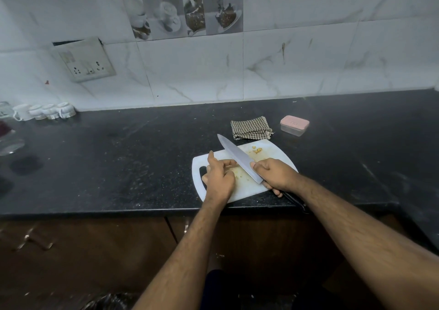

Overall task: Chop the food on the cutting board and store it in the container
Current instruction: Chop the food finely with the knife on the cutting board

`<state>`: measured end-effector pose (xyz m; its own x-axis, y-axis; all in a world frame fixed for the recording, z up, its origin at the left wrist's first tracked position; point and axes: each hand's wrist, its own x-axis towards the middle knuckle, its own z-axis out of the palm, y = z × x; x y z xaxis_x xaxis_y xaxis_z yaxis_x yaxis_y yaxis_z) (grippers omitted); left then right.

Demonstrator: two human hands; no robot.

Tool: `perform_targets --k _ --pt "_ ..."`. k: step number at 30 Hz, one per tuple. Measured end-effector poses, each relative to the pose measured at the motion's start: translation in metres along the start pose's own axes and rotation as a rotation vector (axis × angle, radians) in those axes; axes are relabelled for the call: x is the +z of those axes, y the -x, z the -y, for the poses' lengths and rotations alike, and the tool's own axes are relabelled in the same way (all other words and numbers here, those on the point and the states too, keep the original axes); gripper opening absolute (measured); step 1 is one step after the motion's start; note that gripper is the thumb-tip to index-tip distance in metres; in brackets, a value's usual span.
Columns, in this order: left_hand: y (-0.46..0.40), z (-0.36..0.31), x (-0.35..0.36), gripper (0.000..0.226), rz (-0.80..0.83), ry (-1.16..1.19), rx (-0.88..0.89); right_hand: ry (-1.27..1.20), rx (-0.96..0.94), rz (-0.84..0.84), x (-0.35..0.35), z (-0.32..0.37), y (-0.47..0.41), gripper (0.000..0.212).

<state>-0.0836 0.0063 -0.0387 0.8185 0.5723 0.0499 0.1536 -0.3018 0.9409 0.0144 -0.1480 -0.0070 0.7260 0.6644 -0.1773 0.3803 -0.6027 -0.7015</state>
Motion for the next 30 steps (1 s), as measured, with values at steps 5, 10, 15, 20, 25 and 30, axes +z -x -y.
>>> perform_targets --k 5,10,15,20,25,30 --pt "-0.001 0.002 -0.004 0.106 0.091 0.064 -0.086 0.028 -0.007 0.021 -0.001 0.001 0.0 0.045" --pt "-0.001 -0.006 -0.013 0.094 0.075 0.286 -0.137 0.038 -0.032 0.03 -0.001 0.001 -0.002 0.044" --pt "-0.002 -0.003 -0.011 0.086 0.057 0.256 -0.1 0.016 -0.042 0.018 0.001 -0.001 -0.003 0.046" --pt "0.0 0.002 -0.002 0.071 -0.039 0.12 0.011 -0.117 0.006 -0.011 0.002 -0.004 -0.003 0.05" --pt "0.007 -0.005 0.001 0.058 -0.059 -0.235 0.12 -0.203 0.008 -0.029 0.003 -0.004 -0.001 0.046" --pt "0.007 -0.012 0.009 0.033 -0.014 -0.614 0.163 -0.296 0.046 -0.065 0.002 -0.007 -0.005 0.054"
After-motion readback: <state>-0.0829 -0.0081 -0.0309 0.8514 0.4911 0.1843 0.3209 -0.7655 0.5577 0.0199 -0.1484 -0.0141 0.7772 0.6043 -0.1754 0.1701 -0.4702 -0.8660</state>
